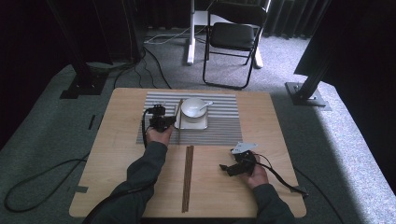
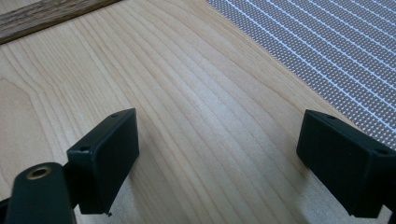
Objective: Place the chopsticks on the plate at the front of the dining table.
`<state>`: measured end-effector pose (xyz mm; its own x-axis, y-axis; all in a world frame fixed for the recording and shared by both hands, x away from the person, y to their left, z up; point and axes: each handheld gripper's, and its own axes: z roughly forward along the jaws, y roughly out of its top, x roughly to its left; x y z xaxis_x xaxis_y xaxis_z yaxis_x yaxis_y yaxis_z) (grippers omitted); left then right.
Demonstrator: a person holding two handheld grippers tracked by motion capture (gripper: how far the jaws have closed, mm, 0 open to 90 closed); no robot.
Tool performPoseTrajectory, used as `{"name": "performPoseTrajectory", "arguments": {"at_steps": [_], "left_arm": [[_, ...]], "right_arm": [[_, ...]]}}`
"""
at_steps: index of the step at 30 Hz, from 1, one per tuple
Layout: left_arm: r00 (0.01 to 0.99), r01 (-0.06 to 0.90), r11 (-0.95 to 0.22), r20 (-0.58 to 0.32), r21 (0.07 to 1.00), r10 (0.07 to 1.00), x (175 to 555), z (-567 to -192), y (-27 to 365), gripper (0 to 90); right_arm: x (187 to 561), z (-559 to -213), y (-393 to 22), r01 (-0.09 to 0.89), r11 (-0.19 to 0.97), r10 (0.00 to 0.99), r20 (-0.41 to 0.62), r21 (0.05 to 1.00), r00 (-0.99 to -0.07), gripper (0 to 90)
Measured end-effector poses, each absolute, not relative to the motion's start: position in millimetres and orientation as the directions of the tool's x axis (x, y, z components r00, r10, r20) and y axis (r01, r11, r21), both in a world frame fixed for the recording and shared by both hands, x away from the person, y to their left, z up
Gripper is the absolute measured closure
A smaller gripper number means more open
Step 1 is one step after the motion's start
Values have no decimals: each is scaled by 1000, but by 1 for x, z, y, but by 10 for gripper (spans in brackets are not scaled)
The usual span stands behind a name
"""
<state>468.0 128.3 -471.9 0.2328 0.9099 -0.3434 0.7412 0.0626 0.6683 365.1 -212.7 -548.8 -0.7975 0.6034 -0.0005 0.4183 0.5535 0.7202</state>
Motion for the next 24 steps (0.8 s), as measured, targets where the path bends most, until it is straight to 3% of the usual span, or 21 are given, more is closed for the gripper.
{"name": "performPoseTrajectory", "arguments": {"at_steps": [24], "left_arm": [[212,748,87,-360,658,908,477,-472,134,841]], "right_arm": [[365,-549,-213,418,554,603,-1,720,-798,123]]}}
